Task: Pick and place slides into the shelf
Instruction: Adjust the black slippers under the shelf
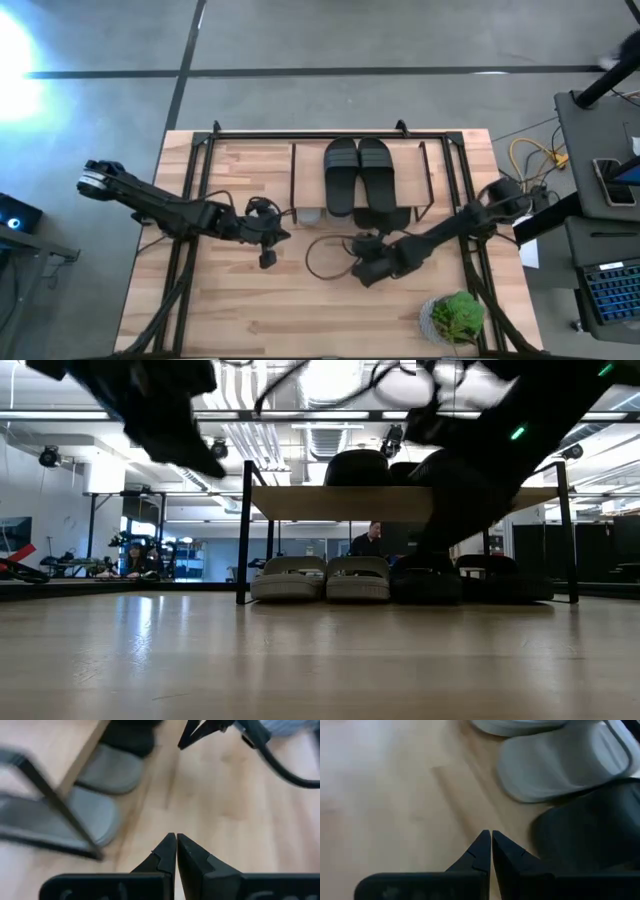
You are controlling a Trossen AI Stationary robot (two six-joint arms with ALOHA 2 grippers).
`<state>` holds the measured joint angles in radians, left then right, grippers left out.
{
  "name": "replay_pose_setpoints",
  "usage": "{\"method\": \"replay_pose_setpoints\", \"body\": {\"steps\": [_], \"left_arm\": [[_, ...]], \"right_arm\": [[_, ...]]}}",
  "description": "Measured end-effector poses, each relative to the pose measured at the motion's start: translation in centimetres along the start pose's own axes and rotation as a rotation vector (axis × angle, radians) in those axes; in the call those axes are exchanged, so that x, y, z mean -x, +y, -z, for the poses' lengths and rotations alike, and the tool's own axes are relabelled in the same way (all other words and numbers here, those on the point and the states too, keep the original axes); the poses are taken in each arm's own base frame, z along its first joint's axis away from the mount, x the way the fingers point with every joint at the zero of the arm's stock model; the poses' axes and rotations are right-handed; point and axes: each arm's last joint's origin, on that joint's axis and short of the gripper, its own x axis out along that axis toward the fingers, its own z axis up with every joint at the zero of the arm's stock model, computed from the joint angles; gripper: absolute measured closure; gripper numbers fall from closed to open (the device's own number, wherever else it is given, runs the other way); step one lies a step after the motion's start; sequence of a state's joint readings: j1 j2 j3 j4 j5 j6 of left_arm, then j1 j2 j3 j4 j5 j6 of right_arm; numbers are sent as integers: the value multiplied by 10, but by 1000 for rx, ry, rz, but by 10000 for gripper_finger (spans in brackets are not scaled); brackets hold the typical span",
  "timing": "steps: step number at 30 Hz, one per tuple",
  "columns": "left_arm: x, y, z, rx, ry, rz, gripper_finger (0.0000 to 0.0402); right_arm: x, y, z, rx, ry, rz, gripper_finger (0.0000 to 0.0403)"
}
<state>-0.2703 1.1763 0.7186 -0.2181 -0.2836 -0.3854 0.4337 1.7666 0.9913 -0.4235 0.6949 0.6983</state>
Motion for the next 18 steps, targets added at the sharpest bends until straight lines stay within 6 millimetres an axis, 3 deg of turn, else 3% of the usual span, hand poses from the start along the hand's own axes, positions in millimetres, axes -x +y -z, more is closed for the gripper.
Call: {"method": "replay_pose_setpoints", "body": {"steps": [7, 18], "left_arm": [[-7, 8, 19, -15, 18, -76, 402], [-8, 8, 22, -20, 6, -73, 402]], "right_arm": [[-31, -13, -9, -75, 10, 63, 394], [-43, -29, -14, -112, 13, 132, 394]]}}
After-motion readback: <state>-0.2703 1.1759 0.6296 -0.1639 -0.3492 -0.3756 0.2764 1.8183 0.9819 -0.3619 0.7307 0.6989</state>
